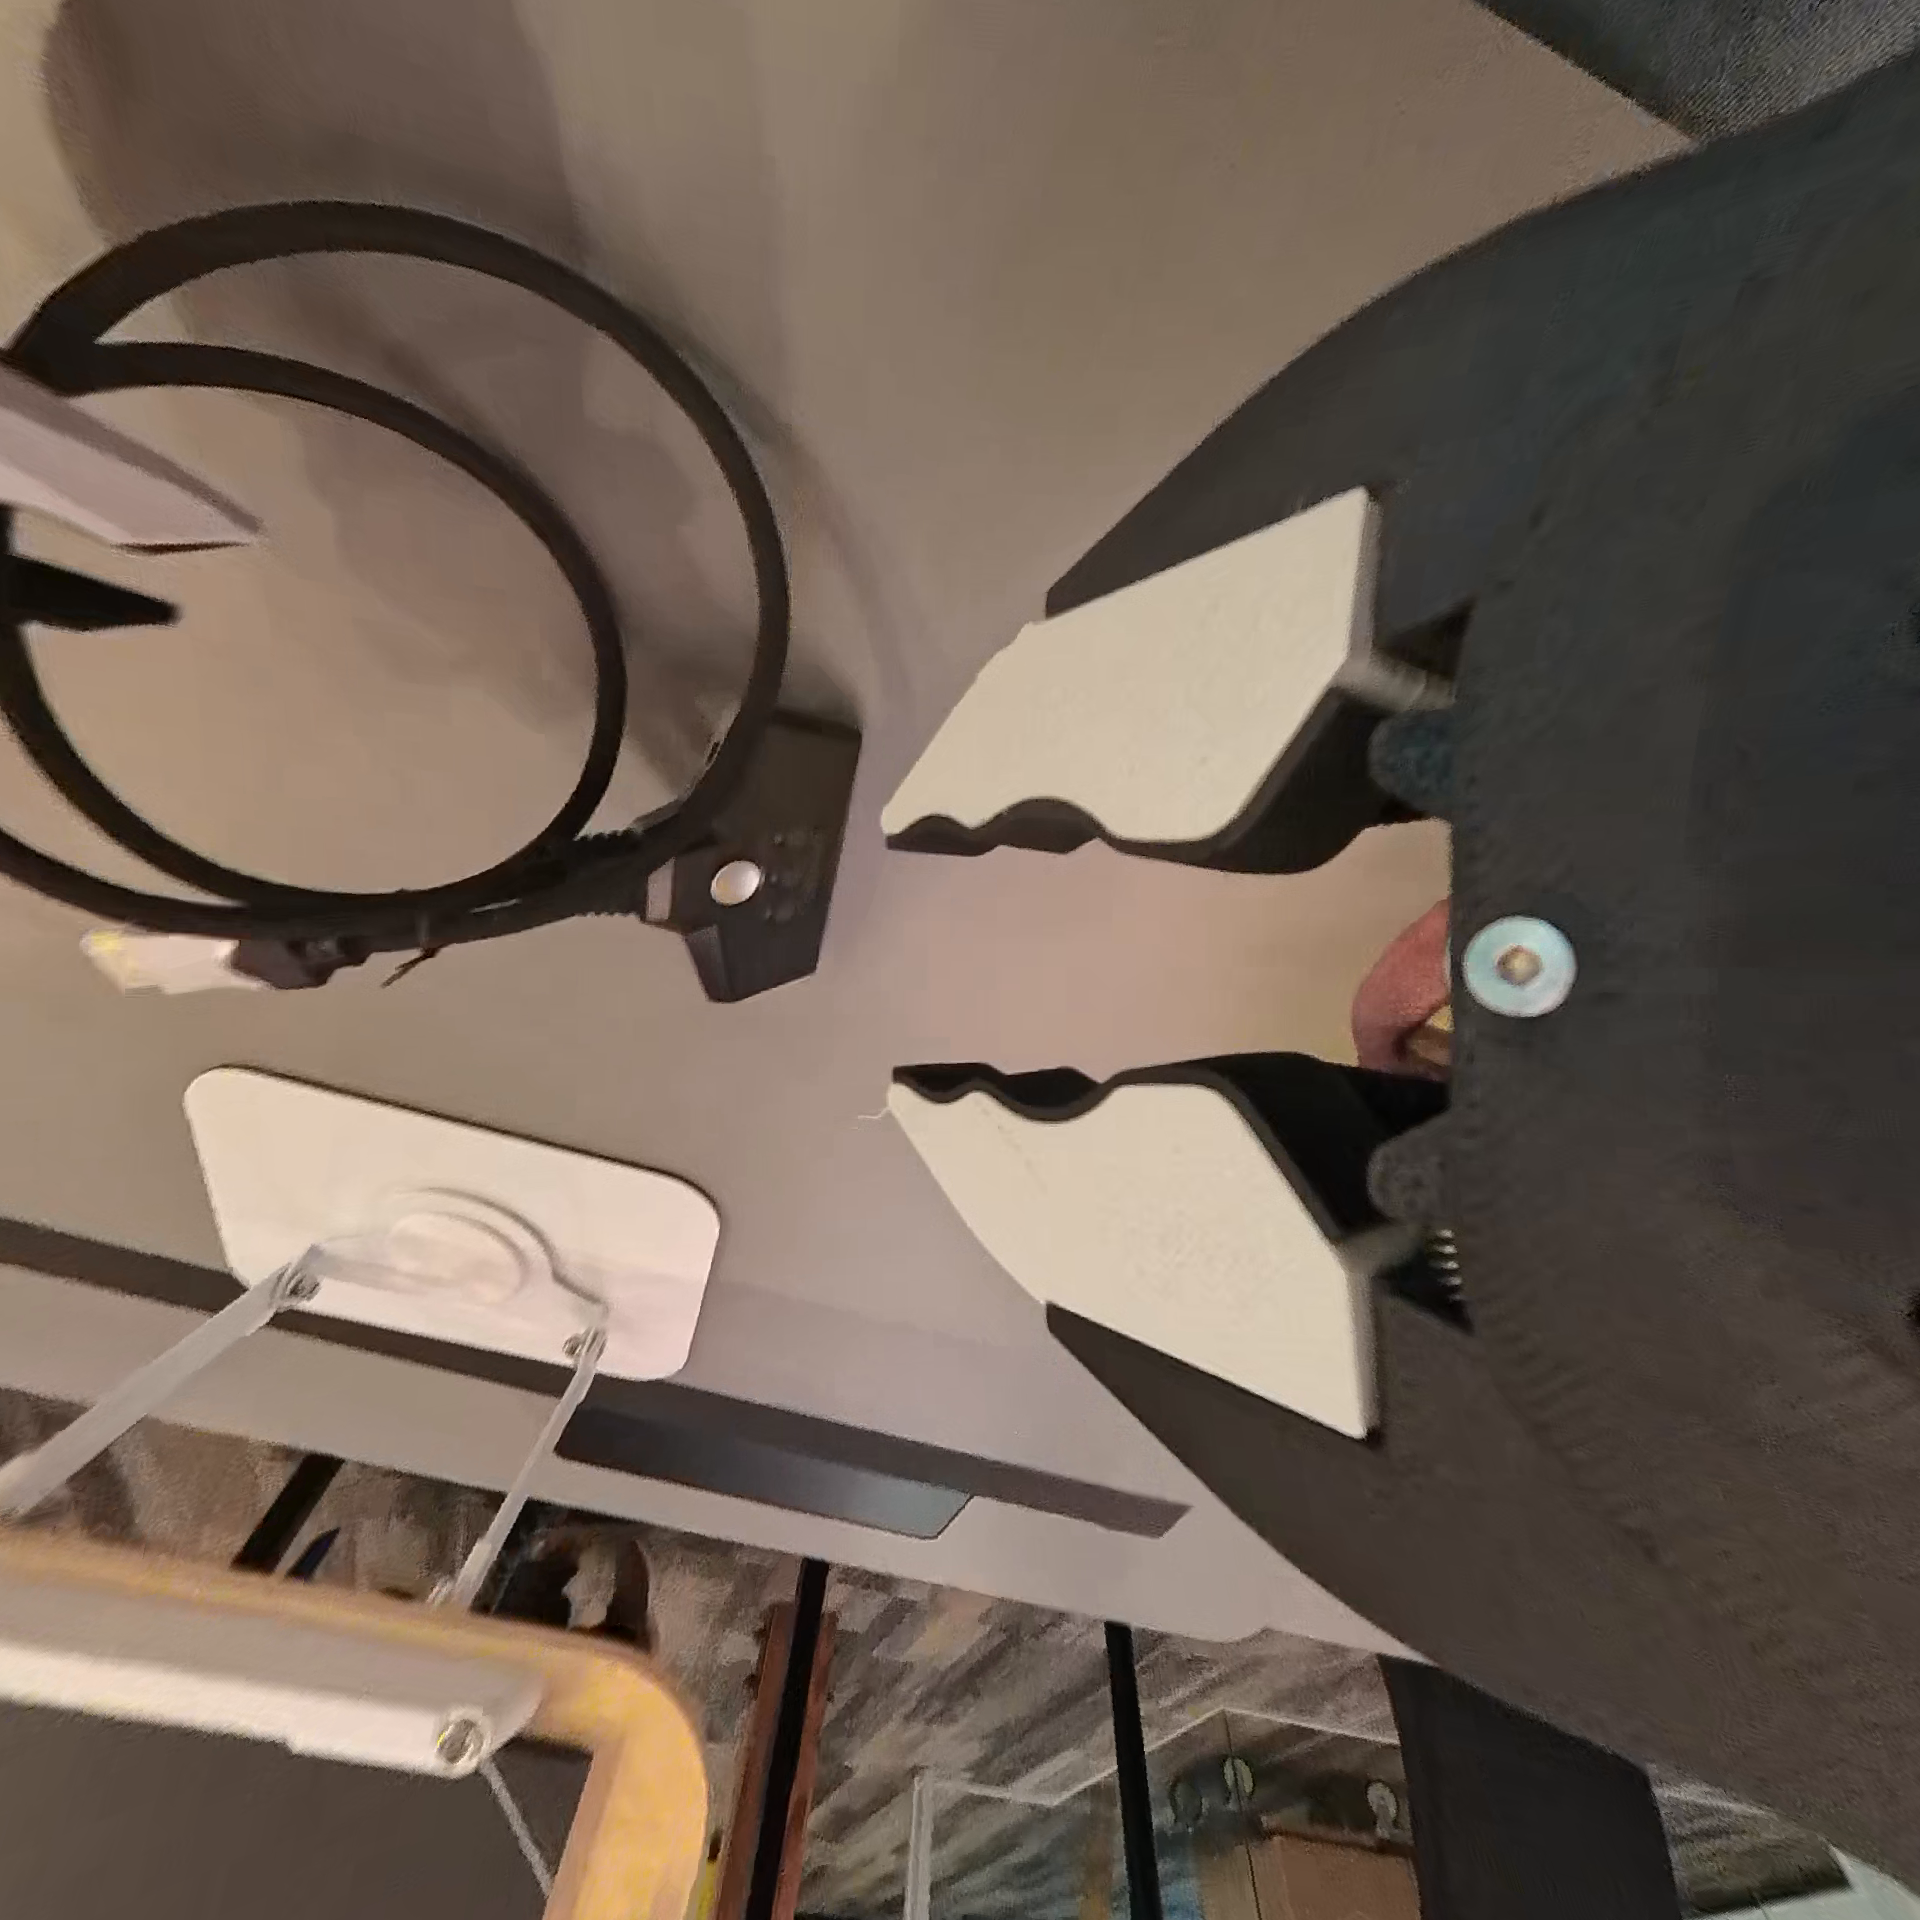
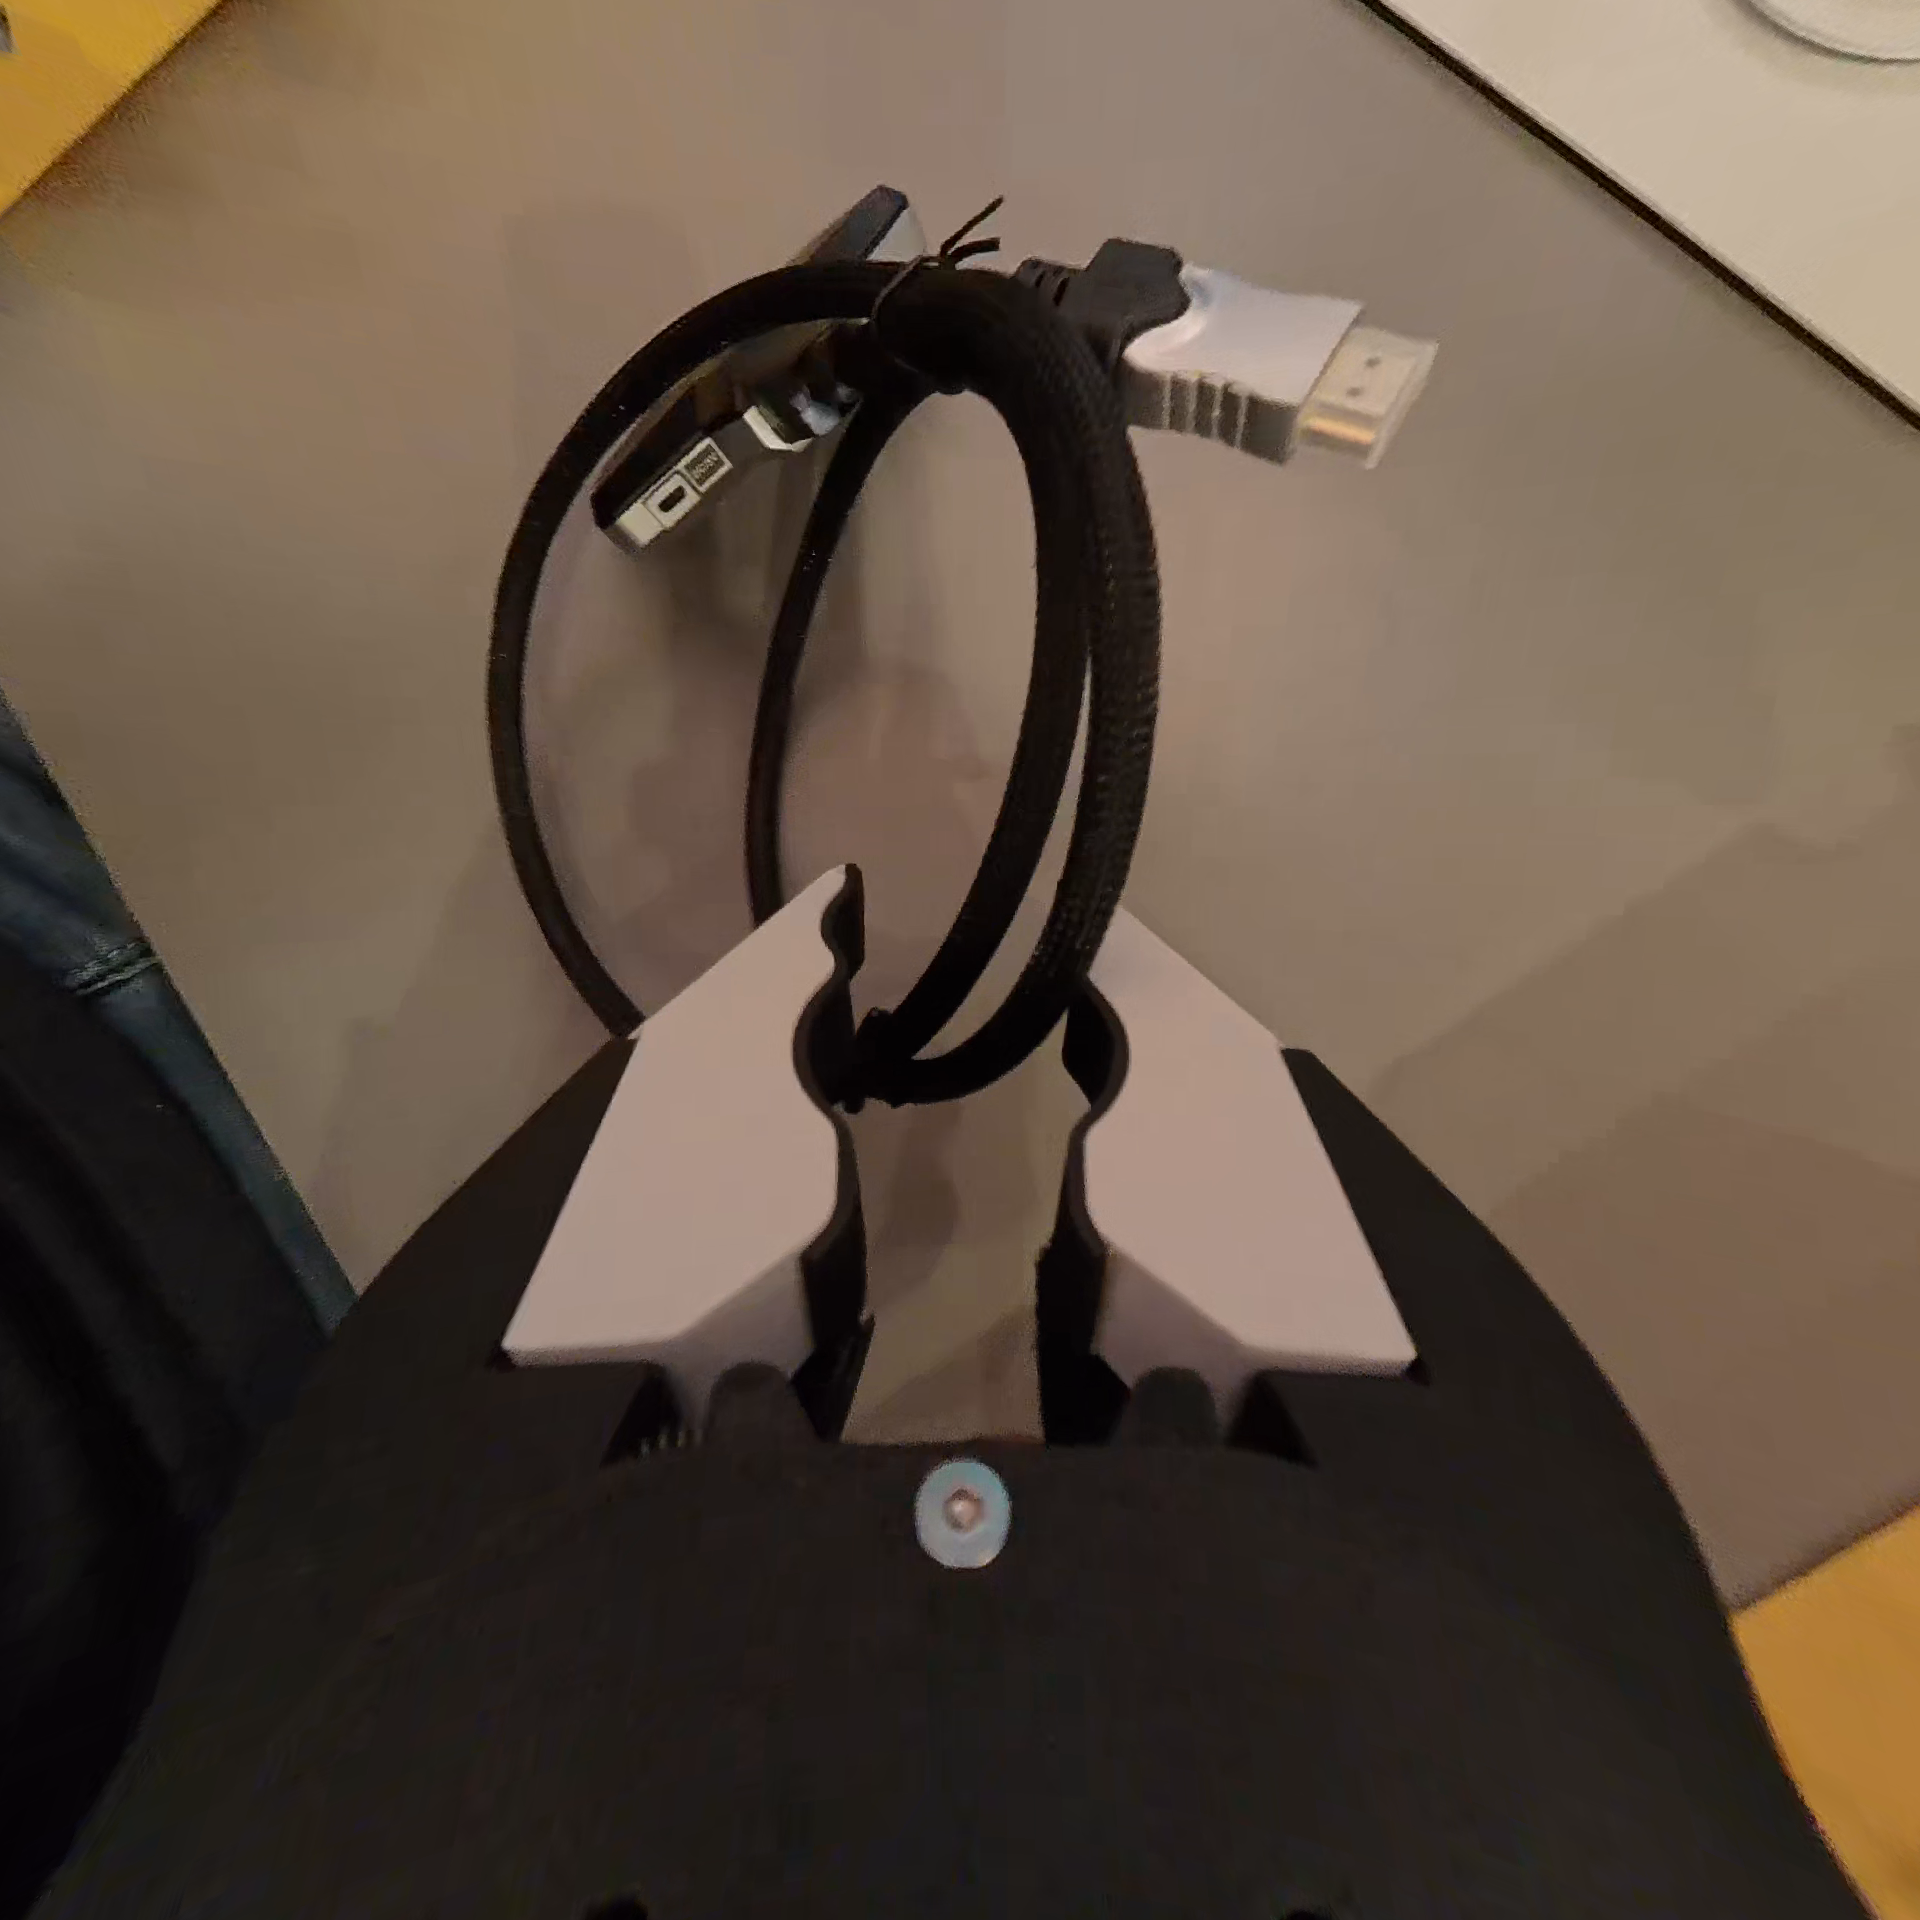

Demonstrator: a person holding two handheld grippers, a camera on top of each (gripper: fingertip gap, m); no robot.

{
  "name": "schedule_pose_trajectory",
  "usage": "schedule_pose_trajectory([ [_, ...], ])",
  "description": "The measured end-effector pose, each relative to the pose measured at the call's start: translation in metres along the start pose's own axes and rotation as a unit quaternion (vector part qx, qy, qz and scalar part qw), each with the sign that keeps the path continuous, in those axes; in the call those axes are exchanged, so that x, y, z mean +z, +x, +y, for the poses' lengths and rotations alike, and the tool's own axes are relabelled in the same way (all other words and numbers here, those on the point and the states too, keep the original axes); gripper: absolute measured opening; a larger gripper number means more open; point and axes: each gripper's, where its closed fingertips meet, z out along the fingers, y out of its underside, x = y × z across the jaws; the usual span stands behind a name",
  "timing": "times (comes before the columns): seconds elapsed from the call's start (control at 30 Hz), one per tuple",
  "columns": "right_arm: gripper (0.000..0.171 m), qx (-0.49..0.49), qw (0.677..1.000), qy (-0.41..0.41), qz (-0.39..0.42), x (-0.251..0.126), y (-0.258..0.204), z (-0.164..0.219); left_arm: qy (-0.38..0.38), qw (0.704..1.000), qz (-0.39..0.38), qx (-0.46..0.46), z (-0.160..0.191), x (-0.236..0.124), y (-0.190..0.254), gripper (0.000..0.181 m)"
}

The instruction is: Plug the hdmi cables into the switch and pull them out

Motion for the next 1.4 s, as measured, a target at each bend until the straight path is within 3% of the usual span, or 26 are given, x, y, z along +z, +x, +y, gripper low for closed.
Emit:
schedule_pose_trajectory([
  [0.13, 0.05, -0.011, 0.998, -0.013, 0.058, -0.014, 0.014, 0.004, -0.011, 1.0, 0.006, -0.004, 0.011, 0.009, 0.017, 0.038],
  [0.23, 0.052, -0.034, 0.993, -0.017, 0.11, -0.031, 0.025, 0.002, -0.008, 0.999, 0.027, -0.024, 0.013, 0.015, 0.032, 0.038],
  [0.37, 0.053, -0.114, 0.989, 0.006, 0.098, -0.035, 0.004, -0.023, -0.007, 0.999, 0.03, -0.014, 0.014, 0.02, 0.048, 0.038],
  [0.53, 0.063, -0.246, 0.968, -0.027, 0.05, 0.003, -0.028, -0.047, -0.004, 0.999, 0.03, -0.022, 0.014, 0.017, 0.061, 0.038],
  [0.6, 0.075, -0.293, 0.953, -0.06, 0.047, 0.023, -0.029, -0.05, -0.003, 0.999, 0.023, -0.025, 0.017, 0.013, 0.063, 0.038],
  [0.7, 0.07, -0.386, 0.919, -0.063, 0.041, 0.053, -0.036, -0.056, 0.006, 0.999, 0.014, -0.032, 0.021, 0.005, 0.066, 0.038],
  [0.83, 0.07, -0.418, 0.904, -0.069, 0.062, 0.084, -0.033, -0.059, 0.016, 0.999, 0.018, -0.046, 0.03, 0.002, 0.07, 0.038],
  [0.87, 0.064, -0.421, 0.902, -0.07, 0.065, 0.09, -0.03, -0.058, 0.017, 0.998, 0.027, -0.057, 0.032, 0.003, 0.071, 0.038],
  [0.9, 0.047, -0.417, 0.904, -0.066, 0.065, 0.094, -0.028, -0.059, 0.021, 0.996, 0.038, -0.076, 0.032, 0.004, 0.072, 0.038],
  [1.03, 0.032, -0.367, 0.929, -0.008, 0.047, 0.093, -0.024, -0.07, 0.045, 0.994, 0.046, -0.088, 0.024, -0.002, 0.068, 0.038],
  [1.13, 0.029, -0.303, 0.951, 0.054, -0.009, 0.085, -0.027, -0.077, 0.055, 0.994, 0.042, -0.086, 0.022, -0.008, 0.065, 0.037],
  [1.23, 0.029, -0.273, 0.954, 0.116, -0.044, 0.074, -0.027, -0.082, 0.061, 0.994, 0.042, -0.076, 0.02, -0.012, 0.069, 0.037],
  [1.4, 0.029, -0.235, 0.937, 0.222, -0.128, 0.038, -0.039, -0.097, 0.084, 0.994, 0.036, -0.066, 0.01, -0.021, 0.071, 0.036],
])
